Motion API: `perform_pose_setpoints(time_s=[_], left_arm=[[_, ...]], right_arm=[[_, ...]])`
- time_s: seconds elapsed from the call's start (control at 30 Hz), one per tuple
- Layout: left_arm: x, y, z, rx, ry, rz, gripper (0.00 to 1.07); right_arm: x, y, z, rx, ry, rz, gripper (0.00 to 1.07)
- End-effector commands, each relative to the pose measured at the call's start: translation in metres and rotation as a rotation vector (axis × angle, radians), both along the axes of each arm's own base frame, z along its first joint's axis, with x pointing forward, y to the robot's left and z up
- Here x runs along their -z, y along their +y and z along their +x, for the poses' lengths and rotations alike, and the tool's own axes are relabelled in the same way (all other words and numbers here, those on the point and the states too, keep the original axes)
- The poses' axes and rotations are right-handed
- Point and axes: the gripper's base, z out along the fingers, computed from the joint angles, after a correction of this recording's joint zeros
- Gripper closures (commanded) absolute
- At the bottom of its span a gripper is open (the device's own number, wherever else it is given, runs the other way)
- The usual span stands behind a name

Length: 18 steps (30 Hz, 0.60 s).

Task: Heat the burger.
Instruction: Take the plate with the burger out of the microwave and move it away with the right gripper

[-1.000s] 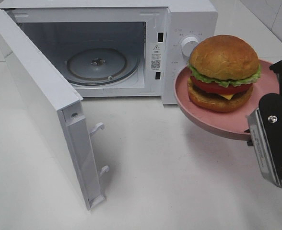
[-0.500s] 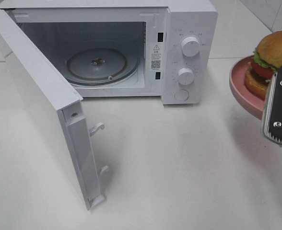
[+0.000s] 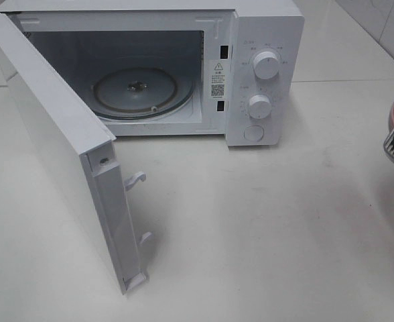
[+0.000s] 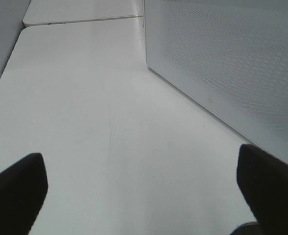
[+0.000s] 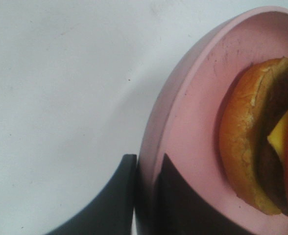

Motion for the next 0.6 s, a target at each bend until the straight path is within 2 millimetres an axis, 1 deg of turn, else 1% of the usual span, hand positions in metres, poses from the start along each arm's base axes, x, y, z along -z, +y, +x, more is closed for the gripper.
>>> perform_pose_setpoints(time_s=[0.03, 0.1, 0.13, 0.2, 0.33, 0.4, 0.5, 0.6], left_arm=[[0.000, 0.000, -0.002, -0.003, -0.030, -0.007, 0.09], [0.000, 0.000, -0.002, -0.003, -0.030, -0.007, 0.09], [0.000, 0.000, -0.002, -0.003, -0.030, -0.007, 0.09], [0.000, 0.000, -0.002, -0.003, -0.030, -0.007, 0.09], [0.000, 0.000, -0.002, -0.003, -0.030, -0.007, 0.09], [0.000, 0.000, -0.002, -0.003, -0.030, -0.007, 0.09], [0.000, 0.000, -0.002, -0.003, -0.030, -0.007, 0.09], [0.000, 0.000, -0.002, -0.003, -0.030, -0.007, 0.09]], right_arm=[[-0.007, -0.006, 0.002, 0.056, -0.065, -0.025, 1.07], [-0.005, -0.008, 0.002, 0.122, -0.066, -0.028, 1.07], [-0.005, -0.008, 0.002, 0.122, -0.066, -0.028, 1.07], [0.000, -0.009, 0.004, 0.207, -0.046, -0.028, 1.07], [0.005, -0.007, 0.007, 0.240, -0.030, -0.033, 1.07], [0.015, -0.003, 0.013, 0.277, -0.006, -0.040, 1.07], [0.017, -0.002, 0.014, 0.285, -0.004, -0.038, 1.07], [0.031, 0.006, 0.023, 0.356, 0.007, 0.000, 1.07]])
